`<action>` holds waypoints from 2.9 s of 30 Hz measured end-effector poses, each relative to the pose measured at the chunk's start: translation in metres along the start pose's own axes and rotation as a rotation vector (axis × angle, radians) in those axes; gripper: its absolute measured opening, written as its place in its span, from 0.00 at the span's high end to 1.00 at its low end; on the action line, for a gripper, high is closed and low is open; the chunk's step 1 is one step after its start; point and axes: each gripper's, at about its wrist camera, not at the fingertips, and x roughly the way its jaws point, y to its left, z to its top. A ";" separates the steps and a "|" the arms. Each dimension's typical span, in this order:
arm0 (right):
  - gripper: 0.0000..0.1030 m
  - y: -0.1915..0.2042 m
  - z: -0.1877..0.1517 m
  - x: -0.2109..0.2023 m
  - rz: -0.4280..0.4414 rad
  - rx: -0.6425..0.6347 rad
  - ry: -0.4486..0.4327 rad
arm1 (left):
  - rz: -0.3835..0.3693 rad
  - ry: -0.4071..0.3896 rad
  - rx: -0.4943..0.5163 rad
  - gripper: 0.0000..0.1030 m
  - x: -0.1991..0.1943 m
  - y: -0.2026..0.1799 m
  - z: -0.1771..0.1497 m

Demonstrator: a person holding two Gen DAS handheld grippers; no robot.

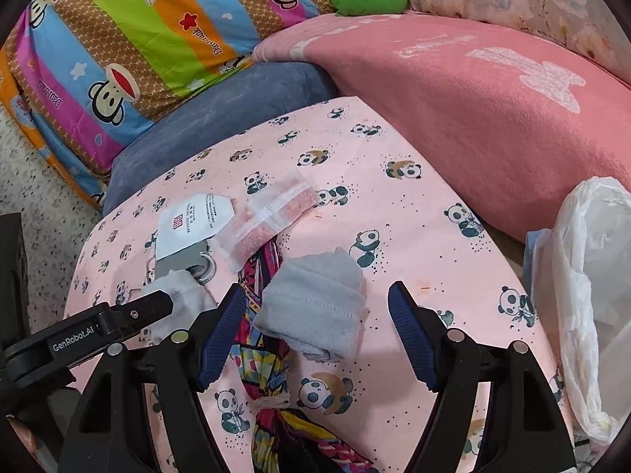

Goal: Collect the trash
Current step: 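Move both open tools back to the grey socks on the table, then grasp a grey sock with the left tool while the right tool grasps the other sock, then carry both socks over the white bin and open both tools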

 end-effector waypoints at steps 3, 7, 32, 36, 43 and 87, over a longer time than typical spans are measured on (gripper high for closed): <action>0.40 -0.003 -0.003 0.009 0.006 0.013 0.022 | -0.022 0.022 0.006 0.51 0.007 -0.001 0.000; 0.58 -0.004 -0.006 0.013 0.031 0.008 0.040 | -0.031 0.030 0.021 0.69 0.009 -0.003 -0.002; 0.70 -0.041 0.017 -0.139 0.045 0.042 -0.251 | -0.100 -0.142 0.267 0.73 -0.095 -0.125 -0.028; 0.69 -0.061 0.017 -0.161 0.029 0.072 -0.290 | -0.122 -0.153 0.328 0.73 -0.103 -0.156 -0.039; 0.69 -0.103 0.013 -0.191 -0.007 0.138 -0.350 | -0.167 -0.154 0.422 0.73 -0.110 -0.204 -0.058; 0.44 -0.220 -0.016 -0.230 -0.144 0.330 -0.414 | -0.276 -0.151 0.606 0.33 -0.101 -0.320 -0.109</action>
